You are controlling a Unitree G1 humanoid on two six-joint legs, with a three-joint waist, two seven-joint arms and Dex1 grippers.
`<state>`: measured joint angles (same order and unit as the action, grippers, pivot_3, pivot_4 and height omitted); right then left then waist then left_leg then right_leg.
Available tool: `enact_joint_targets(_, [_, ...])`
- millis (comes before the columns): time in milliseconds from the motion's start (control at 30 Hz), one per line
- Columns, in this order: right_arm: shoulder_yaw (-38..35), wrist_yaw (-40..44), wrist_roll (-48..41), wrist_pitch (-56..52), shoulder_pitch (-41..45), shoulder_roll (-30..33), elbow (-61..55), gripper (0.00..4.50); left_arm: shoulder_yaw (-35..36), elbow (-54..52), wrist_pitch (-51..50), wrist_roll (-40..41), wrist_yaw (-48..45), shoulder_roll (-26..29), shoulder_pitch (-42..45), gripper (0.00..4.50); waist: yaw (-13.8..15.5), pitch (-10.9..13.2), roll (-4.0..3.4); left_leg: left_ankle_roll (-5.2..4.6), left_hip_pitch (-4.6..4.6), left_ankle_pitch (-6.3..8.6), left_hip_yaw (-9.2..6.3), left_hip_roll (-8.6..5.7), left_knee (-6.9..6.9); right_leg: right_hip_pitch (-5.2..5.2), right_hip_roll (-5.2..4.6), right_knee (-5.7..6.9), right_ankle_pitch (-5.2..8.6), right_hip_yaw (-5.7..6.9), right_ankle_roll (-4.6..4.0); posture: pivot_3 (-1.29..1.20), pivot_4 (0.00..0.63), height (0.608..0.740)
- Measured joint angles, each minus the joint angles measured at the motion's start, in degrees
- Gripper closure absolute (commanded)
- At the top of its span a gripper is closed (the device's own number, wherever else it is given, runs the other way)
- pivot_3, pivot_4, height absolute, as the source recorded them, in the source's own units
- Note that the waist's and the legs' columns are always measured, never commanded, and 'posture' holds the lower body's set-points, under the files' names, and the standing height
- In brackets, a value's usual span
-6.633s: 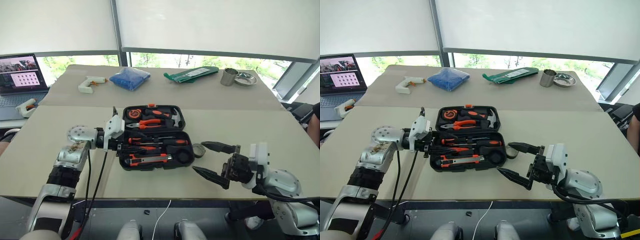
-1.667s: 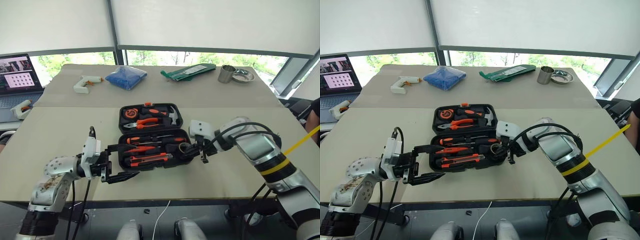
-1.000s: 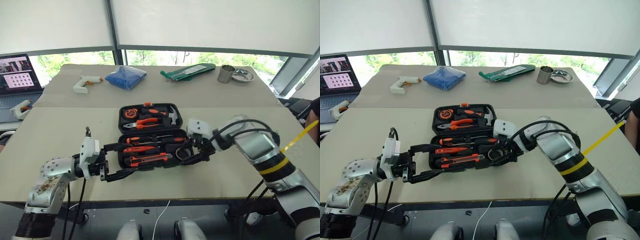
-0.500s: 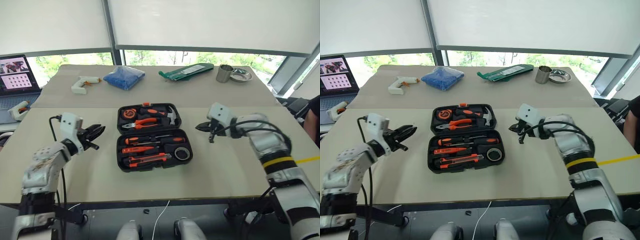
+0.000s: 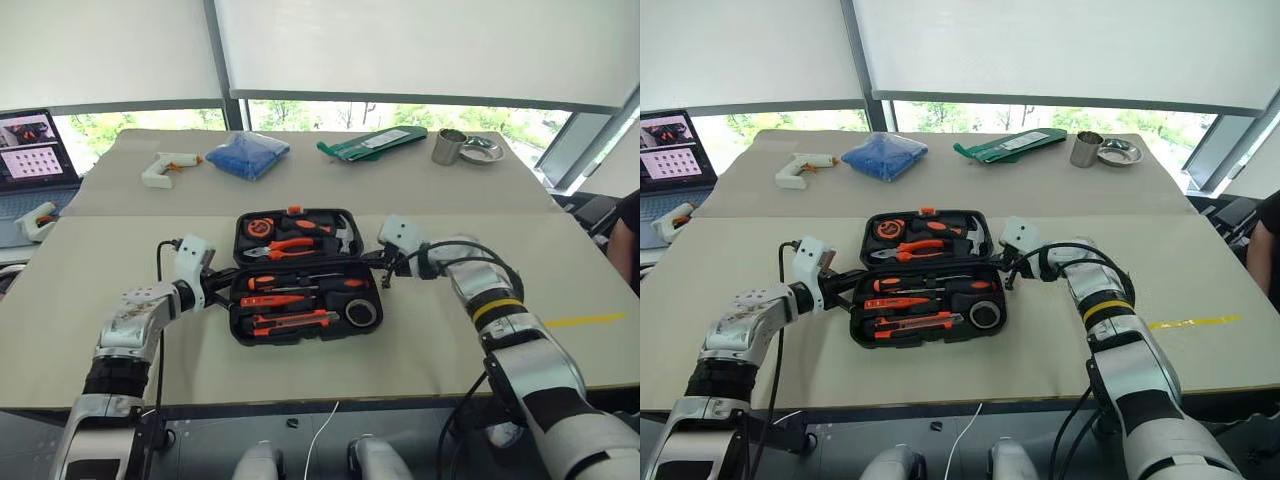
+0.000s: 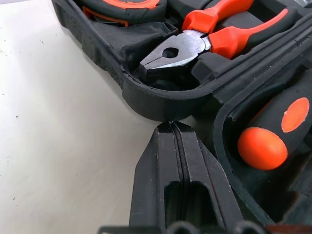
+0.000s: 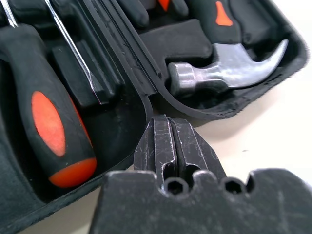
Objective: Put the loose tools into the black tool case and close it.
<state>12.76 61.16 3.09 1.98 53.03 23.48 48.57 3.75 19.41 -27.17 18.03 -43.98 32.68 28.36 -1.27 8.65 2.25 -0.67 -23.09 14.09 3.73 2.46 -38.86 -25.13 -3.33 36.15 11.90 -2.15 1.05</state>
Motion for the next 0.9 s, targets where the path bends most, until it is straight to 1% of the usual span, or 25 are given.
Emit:
enact_joint_targets(100, [-0.12,2.96,-1.29,-4.50,-4.63,1.76,-9.03,4.50,-0.17,0.57,0.74,-0.09,-2.54,0.67,0.10,4.45,0.24,0.00,0.00,-0.01,-0.05,0.02,-0.02,0.00,0.01,-0.01,0.00,0.02,0.00,0.04,0.00,0.00,0.150,0.740])
enact_joint_targets(167, [-0.48,4.10,-2.50,-8.68,-9.78,3.17,-18.44,4.50,-0.30,-0.33,0.60,-0.04,-5.35,1.89,-0.76,4.45,0.34,-0.01,-0.01,-0.01,-0.08,0.05,-0.03,0.01,0.02,-0.01,0.00,0.06,0.00,0.05,0.00,0.00,0.150,0.740])
enact_joint_targets(267, [-0.72,4.41,-3.57,-12.99,-14.16,4.68,-26.18,4.50,-0.15,-2.24,0.59,-0.02,-6.72,2.65,-2.52,4.45,0.40,-0.01,0.00,-0.01,-0.08,0.07,-0.01,0.01,0.01,-0.01,0.00,0.02,0.01,0.03,0.01,0.00,0.150,0.740])
enact_joint_targets(400, [-0.34,3.84,-3.78,-16.38,-18.23,5.99,-30.20,4.50,-0.21,-4.91,0.62,0.02,-7.22,2.40,-4.31,4.45,0.58,0.00,0.00,0.00,-0.08,0.07,-0.01,-0.03,-0.03,-0.02,-0.01,-0.10,0.01,0.04,0.02,0.00,0.150,0.740])
enact_joint_targets(533, [-0.60,3.44,-4.44,-18.74,-19.45,7.80,-32.74,4.50,0.03,-5.08,0.63,0.42,-7.45,2.03,-4.57,4.45,0.70,0.00,0.00,0.01,-0.08,0.06,-0.02,-0.09,-0.12,-0.01,-0.05,-0.04,0.00,0.03,0.05,0.00,0.150,0.740])
enact_joint_targets(567, [-0.96,3.31,-4.57,-19.44,-19.79,8.08,-33.16,4.21,0.35,-5.09,0.48,0.76,-7.59,2.01,-4.58,4.49,0.68,0.00,0.01,0.01,-0.08,0.06,-0.02,-0.10,-0.13,-0.01,-0.05,-0.03,-0.01,0.02,0.06,0.00,0.150,0.740])
enact_joint_targets(600, [-1.28,3.16,-4.85,-20.72,-19.97,8.67,-33.76,3.90,0.96,-5.25,-0.50,1.69,-7.79,2.03,-4.58,4.22,0.65,0.00,0.01,0.02,-0.09,0.05,-0.02,-0.10,-0.14,-0.01,-0.05,-0.03,-0.02,0.00,0.08,0.00,0.150,0.740])
enact_joint_targets(633, [-1.57,3.55,-5.71,-22.85,-20.13,10.06,-34.82,3.72,1.98,-5.94,-2.32,3.10,-8.07,2.13,-4.58,3.94,0.67,0.01,0.02,0.02,-0.11,0.05,-0.03,-0.10,-0.16,-0.03,-0.06,-0.01,-0.02,0.00,0.09,0.00,0.150,0.740])
enact_joint_targets(667, [-2.10,4.04,-6.30,-24.63,-20.33,11.78,-35.88,3.37,2.89,-6.65,-3.97,4.43,-8.48,2.71,-4.58,3.67,0.71,0.01,0.02,0.02,-0.13,0.05,-0.05,-0.10,-0.16,-0.04,-0.06,-0.03,-0.03,0.02,0.09,0.00,0.150,0.740])
enact_joint_targets(733, [-4.75,4.22,-8.02,-29.30,-20.62,14.59,-38.48,2.75,4.12,-8.93,-7.23,7.03,-10.99,5.90,-4.74,2.95,0.57,0.02,0.04,0.02,-0.13,0.05,-0.05,-0.09,-0.15,-0.04,-0.05,-0.05,-0.02,0.02,0.09,0.00,0.150,0.740])
enact_joint_targets(767, [-5.99,4.76,-9.77,-33.19,-20.62,16.19,-40.61,2.42,4.05,-10.08,-9.86,7.50,-12.07,8.65,-4.72,2.62,0.53,0.02,0.03,0.02,-0.09,0.05,-0.05,-0.10,-0.10,-0.05,-0.05,-0.06,-0.02,0.00,0.09,0.00,0.150,0.740])
enact_joint_targets(800, [-7.11,5.12,-11.95,-38.64,-20.62,17.62,-43.14,2.17,4.01,-10.49,-12.99,7.89,-12.49,11.18,-4.53,2.41,0.43,0.02,0.03,0.02,-0.07,0.05,-0.05,-0.08,-0.09,-0.04,-0.02,-0.04,-0.02,-0.02,0.08,0.00,0.150,0.740])
enact_joint_targets(867, [-7.73,4.58,-14.82,-51.75,-19.59,20.40,-47.49,1.34,4.22,-9.82,-19.16,9.24,-13.61,14.79,-3.50,1.56,0.16,0.02,0.03,0.02,-0.04,0.05,-0.05,-0.01,-0.08,-0.06,0.04,-0.02,-0.01,-0.03,0.07,0.00,0.150,0.740])
enact_joint_targets(900, [-7.87,3.39,-15.69,-58.14,-18.33,20.98,-48.81,0.93,4.42,-9.43,-21.81,10.29,-14.27,15.53,-2.60,1.14,0.18,0.02,0.03,0.02,-0.03,0.05,-0.04,-0.01,-0.11,-0.05,0.05,0.02,-0.02,-0.03,0.06,0.00,0.150,0.740])
